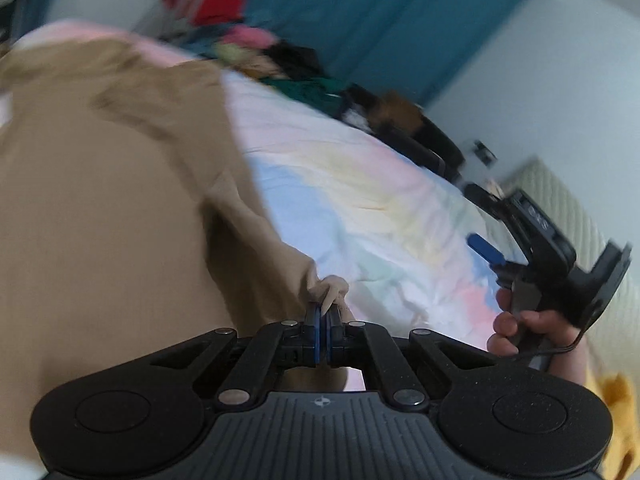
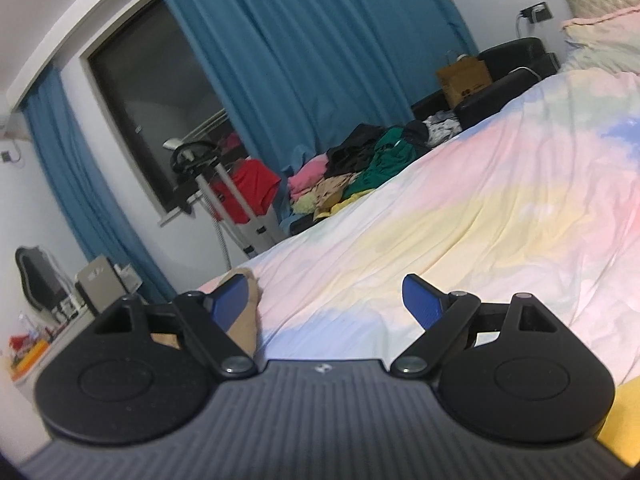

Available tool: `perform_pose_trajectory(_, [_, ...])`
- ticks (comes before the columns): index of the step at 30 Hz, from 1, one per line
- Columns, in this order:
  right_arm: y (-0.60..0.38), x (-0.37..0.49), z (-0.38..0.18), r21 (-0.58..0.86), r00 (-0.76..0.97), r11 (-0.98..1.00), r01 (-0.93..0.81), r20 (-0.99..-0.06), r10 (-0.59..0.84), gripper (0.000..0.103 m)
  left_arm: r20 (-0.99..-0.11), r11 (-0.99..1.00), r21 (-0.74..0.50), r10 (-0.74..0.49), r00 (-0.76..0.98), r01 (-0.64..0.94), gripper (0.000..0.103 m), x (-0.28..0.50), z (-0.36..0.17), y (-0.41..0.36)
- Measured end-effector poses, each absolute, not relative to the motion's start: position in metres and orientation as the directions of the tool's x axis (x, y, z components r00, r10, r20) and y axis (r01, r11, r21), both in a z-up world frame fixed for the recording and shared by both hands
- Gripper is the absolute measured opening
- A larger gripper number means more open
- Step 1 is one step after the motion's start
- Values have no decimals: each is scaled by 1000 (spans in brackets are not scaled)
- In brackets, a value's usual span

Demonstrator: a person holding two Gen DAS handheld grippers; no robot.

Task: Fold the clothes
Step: 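Close the left tool on the opposite side edge of the shirt, then fold the held side over the middle with the left tool and release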

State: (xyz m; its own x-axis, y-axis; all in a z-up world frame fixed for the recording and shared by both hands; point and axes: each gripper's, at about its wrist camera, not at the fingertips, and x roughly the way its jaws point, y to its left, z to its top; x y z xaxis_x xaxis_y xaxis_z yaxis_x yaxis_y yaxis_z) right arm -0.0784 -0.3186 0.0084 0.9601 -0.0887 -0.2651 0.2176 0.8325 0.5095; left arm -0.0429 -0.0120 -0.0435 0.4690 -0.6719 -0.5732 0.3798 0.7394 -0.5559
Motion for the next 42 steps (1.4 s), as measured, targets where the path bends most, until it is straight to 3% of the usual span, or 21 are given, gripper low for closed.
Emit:
perform_pose_trajectory(6, [-295,-75,12,472,959,865,171,-280,-37,86,-708,831,-530,-543,452,169,2,-45,-85,49])
perform_pose_trajectory(10, [-277,-73,13,448,952,883,140,-306,4,86,-726,831,-539,-540,427,134,4,-40,-93,56])
perform_pose_trajectory(12, [-269,-73,13,438,948,890,126,-319,22,86,-703,815,-560,-564,433,151,16,-40,-88,57])
perform_pose_trajectory(14, [-260,-72,11,426,942,898,111,-333,42,86,-681,797,-584,-586,440,157,47,-41,-84,60])
perform_pose_trajectory(16, [-252,-69,9,417,936,904,97,-347,59,86,-663,781,-607,-601,446,149,51,-41,-84,63])
perform_pose_trajectory(24, [-227,-63,3,395,916,918,44,-384,121,85,-641,756,-646,-614,460,109,48,-38,-97,68])
perform_pose_trajectory(28, [-216,-61,2,383,907,923,24,-396,141,85,-713,819,-566,-543,444,92,48,-30,-108,58])
perform_pose_trajectory(31, [-209,-60,0,375,900,927,9,-407,156,85,-767,860,-508,-476,430,45,25,-25,-118,52])
perform_pose_trajectory(34, [-199,-58,-2,355,894,935,-2,-418,161,85,-751,845,-534,-493,439,35,7,-33,-116,57])
perform_pose_trajectory(41, [-181,-51,-4,337,869,933,-129,-415,270,84,-702,814,-580,-522,485,36,4,-51,-106,62])
perform_pose_trajectory(42, [-176,-44,-2,341,857,928,-148,-424,293,79,-698,811,-584,-526,486,39,4,-52,-106,62])
